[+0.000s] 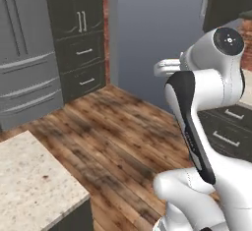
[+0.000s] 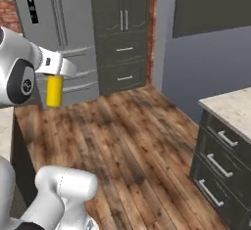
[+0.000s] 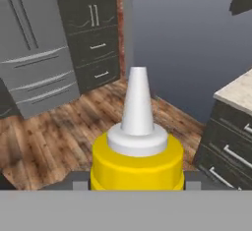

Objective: Move the hot dog bun to the plate on the dining table and place the condiment next to that plate. Then navigate to the fridge and take the sausage and place it on the plate as well.

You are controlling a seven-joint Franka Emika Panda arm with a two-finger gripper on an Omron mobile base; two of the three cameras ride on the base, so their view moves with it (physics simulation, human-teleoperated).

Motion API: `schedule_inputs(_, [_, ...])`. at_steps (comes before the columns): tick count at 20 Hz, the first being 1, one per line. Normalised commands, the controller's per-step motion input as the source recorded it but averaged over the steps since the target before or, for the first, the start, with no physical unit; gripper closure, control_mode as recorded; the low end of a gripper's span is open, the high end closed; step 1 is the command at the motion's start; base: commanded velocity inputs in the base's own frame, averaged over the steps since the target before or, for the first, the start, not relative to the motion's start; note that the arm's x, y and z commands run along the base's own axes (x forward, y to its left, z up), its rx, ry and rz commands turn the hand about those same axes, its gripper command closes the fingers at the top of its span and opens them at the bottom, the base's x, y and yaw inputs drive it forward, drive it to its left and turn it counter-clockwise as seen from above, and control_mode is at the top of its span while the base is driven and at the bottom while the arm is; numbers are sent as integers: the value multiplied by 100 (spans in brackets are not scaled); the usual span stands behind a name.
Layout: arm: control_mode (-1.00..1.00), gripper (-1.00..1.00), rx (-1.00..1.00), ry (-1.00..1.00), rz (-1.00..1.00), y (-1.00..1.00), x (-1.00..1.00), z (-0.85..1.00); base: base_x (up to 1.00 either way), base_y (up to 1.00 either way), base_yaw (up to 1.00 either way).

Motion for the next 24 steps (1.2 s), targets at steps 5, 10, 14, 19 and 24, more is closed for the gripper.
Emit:
schedule_inputs(5, [100,100,0,0,0,0,0,0,-4,38,62])
schedule_inputs(10, [100,100,0,0,0,0,0,0,49,-56,23])
schedule_inputs(14, [100,100,0,0,0,0,0,0,69,-83,23])
schedule_inputs(19, [100,100,0,0,0,0,0,0,94,-18,26])
schedule_inputs(24, [100,100,0,0,0,0,0,0,100,0,26])
